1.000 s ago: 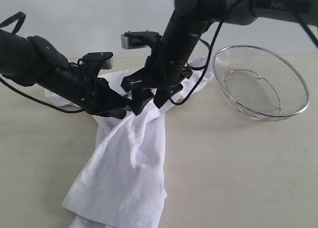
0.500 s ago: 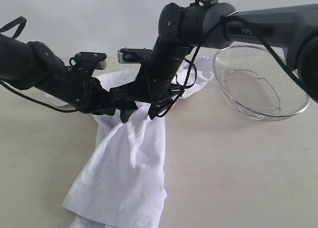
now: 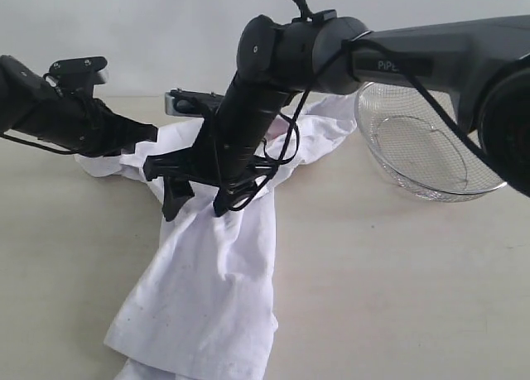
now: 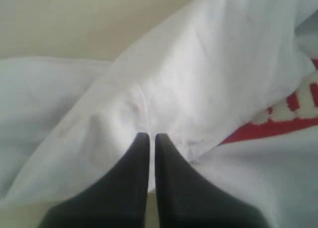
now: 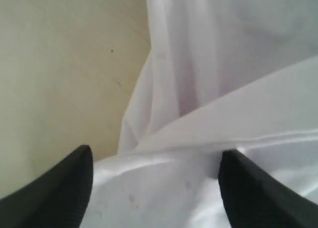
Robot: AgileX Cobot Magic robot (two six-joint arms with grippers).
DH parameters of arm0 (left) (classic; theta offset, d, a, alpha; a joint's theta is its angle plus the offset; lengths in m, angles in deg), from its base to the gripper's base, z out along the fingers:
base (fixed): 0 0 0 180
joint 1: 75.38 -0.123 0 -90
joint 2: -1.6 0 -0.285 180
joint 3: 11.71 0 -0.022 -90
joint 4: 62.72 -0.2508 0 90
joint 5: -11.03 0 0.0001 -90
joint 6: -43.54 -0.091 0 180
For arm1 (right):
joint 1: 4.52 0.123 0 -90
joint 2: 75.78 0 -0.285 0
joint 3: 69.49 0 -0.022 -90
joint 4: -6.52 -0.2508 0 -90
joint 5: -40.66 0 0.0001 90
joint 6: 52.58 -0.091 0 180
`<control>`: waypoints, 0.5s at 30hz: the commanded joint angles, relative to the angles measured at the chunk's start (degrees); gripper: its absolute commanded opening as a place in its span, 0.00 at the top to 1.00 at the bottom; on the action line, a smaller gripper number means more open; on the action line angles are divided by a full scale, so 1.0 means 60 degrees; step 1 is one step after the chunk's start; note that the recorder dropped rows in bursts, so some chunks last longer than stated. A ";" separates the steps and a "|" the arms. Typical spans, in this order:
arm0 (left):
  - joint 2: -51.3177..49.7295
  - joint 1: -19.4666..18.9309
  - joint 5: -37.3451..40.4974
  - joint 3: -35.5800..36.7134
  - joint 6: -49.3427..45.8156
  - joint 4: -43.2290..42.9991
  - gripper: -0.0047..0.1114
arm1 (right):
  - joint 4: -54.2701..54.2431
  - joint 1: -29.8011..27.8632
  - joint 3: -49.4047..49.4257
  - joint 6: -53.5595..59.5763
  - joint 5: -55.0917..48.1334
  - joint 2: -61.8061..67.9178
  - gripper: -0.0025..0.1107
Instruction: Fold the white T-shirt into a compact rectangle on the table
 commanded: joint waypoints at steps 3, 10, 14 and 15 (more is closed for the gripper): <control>-0.0683 0.0030 0.0357 -0.0509 0.0024 0.0112 0.92 | 0.0267 0.0033 0.0048 -0.0680 0.0420 0.0139 0.42; -0.1076 0.0030 0.0470 -0.0539 0.0024 0.0133 0.92 | 0.0455 0.0033 0.0048 -0.0394 0.0500 0.0472 0.98; -0.1257 0.0030 0.0471 -0.0539 0.0024 0.0146 0.92 | 0.0621 0.0033 0.0048 0.0178 0.0064 0.0153 0.98; -0.1277 0.0030 0.0471 -0.0539 0.0024 0.0146 0.92 | 0.0737 0.0033 0.0048 0.0203 -0.0154 0.0020 0.98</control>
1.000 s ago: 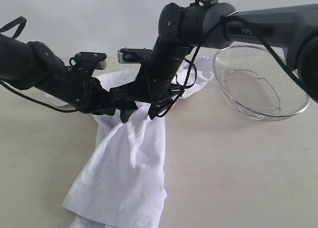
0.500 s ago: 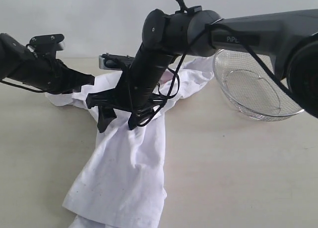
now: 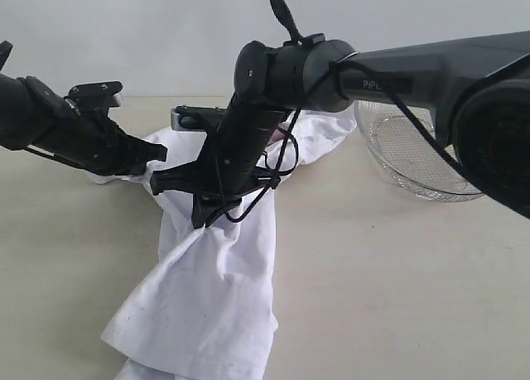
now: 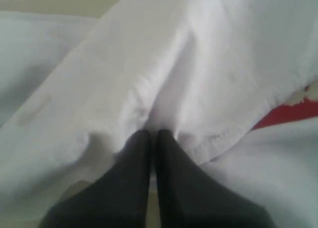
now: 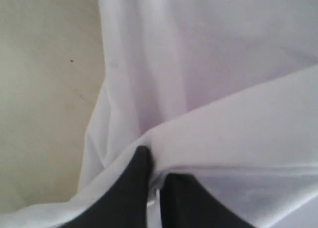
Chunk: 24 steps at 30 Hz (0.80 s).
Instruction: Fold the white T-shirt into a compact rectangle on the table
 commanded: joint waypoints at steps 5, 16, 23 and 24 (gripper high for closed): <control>-0.0151 0.0030 0.0124 -0.0074 0.0024 0.0077 0.92 | 0.2811 0.0011 0.0048 0.0138 -0.1922 -0.1370 0.98; -0.0151 0.0030 0.0235 -0.0074 0.0024 0.0010 0.92 | 0.6009 -0.0856 0.0824 -0.0366 -0.2753 -0.2374 0.98; -0.0151 0.0030 0.0371 -0.0074 0.0024 0.0010 0.92 | 0.5749 -0.2043 0.2570 -0.0223 -0.2753 -0.3005 0.98; -0.0151 0.0030 0.0371 -0.0074 0.0024 0.0010 0.92 | 0.5749 -0.2165 0.2915 -0.0224 -0.2753 -0.3143 0.98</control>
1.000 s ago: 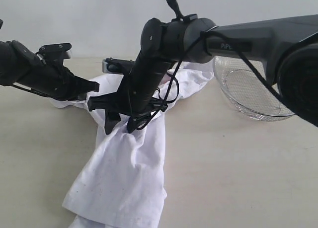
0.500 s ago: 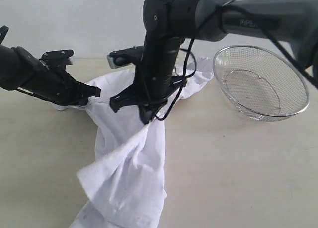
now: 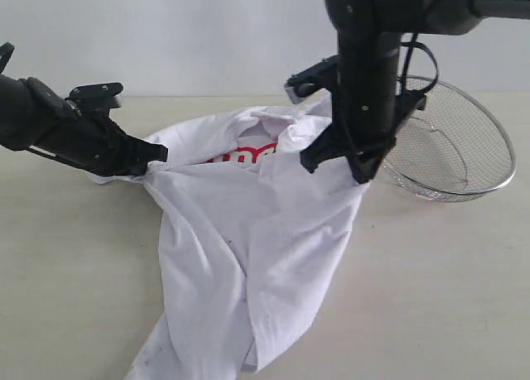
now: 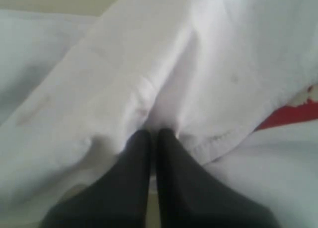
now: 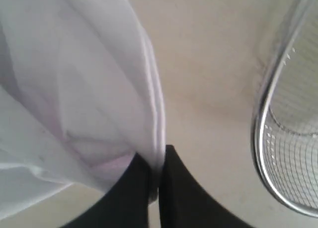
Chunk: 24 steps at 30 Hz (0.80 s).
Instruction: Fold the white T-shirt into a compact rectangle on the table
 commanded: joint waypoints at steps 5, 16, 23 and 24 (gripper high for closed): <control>-0.0075 0.0030 0.0352 -0.0001 0.0024 -0.0062 0.92 | -0.0144 -0.0730 0.2554 0.0237 -0.0050 -0.1065 0.98; 0.0000 0.0030 0.0775 -0.0267 -0.0261 -0.0062 0.92 | 0.1242 -0.0744 0.4300 -0.0190 -0.0050 -0.1659 0.88; 0.1026 0.0030 0.1364 -0.0887 -0.0330 -0.0062 0.92 | 0.1473 -0.0727 0.4132 -0.1235 -0.0050 -0.1684 0.35; 0.1417 0.0030 0.2058 -0.0887 -0.0330 -0.0079 0.92 | 0.1057 -0.0667 0.3917 -0.1174 -0.0050 -0.1703 0.53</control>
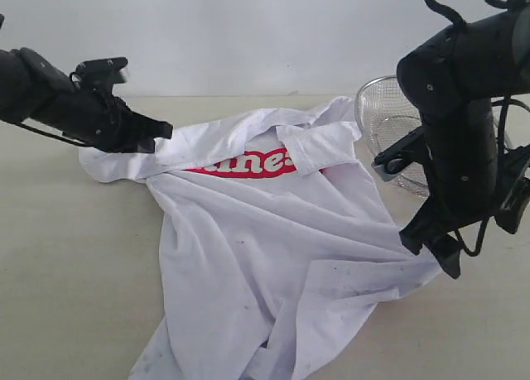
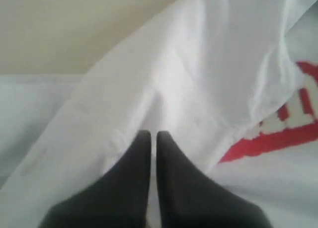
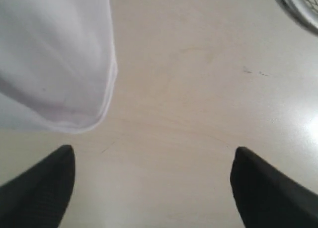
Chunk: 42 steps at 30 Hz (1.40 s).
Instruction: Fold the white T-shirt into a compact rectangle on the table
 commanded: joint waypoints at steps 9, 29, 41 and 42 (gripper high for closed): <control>0.2882 0.2047 0.1374 0.2436 -0.0217 0.0739 0.92 | -0.5008 0.0320 -0.2052 0.3441 0.0598 -0.0433 0.97; 0.0910 0.3188 -0.0783 0.3974 0.0069 0.0968 0.92 | -0.7102 0.0320 -0.2052 0.4232 0.2363 0.1385 0.98; 0.0885 0.2107 0.0003 0.3974 -0.0149 0.0860 0.92 | -0.7272 0.1238 -0.2052 0.4199 0.2536 0.1997 0.98; 0.0923 0.2107 0.0003 0.3974 -0.0149 0.0860 0.92 | -0.7258 0.1282 -0.2052 0.4125 0.2400 0.2057 0.98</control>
